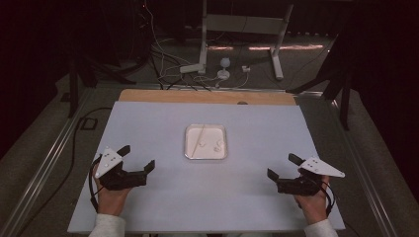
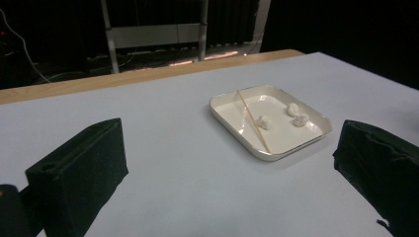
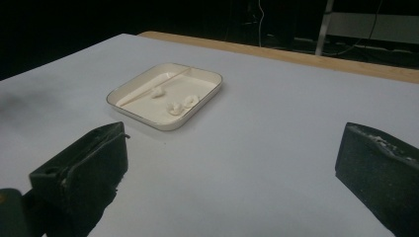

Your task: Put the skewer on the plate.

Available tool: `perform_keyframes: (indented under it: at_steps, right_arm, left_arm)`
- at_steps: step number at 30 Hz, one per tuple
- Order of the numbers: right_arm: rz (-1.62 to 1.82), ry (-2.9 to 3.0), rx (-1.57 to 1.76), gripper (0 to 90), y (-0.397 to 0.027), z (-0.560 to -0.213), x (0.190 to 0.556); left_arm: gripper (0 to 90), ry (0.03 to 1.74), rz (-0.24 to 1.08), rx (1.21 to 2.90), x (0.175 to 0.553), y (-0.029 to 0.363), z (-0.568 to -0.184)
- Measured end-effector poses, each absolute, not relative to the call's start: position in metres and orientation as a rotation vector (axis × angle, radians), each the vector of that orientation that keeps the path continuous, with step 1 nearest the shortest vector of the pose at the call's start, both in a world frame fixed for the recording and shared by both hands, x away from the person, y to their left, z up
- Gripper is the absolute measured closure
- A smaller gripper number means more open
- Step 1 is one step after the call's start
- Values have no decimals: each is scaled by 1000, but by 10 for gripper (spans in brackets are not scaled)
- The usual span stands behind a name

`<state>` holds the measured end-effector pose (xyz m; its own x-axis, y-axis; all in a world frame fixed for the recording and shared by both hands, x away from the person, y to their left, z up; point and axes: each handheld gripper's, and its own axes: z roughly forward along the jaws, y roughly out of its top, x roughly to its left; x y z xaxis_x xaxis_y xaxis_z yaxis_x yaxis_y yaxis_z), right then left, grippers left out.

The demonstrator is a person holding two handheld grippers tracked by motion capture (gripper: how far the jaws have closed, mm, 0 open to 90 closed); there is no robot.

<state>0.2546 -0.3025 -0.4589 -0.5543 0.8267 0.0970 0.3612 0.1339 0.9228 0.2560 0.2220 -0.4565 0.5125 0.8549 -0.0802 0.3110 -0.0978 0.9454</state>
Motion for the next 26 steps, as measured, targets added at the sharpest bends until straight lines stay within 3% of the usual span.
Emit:
perform_keyframes:
  at_steps: [26]
  right_arm:
    - [1358,1929,1141,0,-307,-469,252]
  left_arm:
    - [4,967,638,1608,240,232,-455]
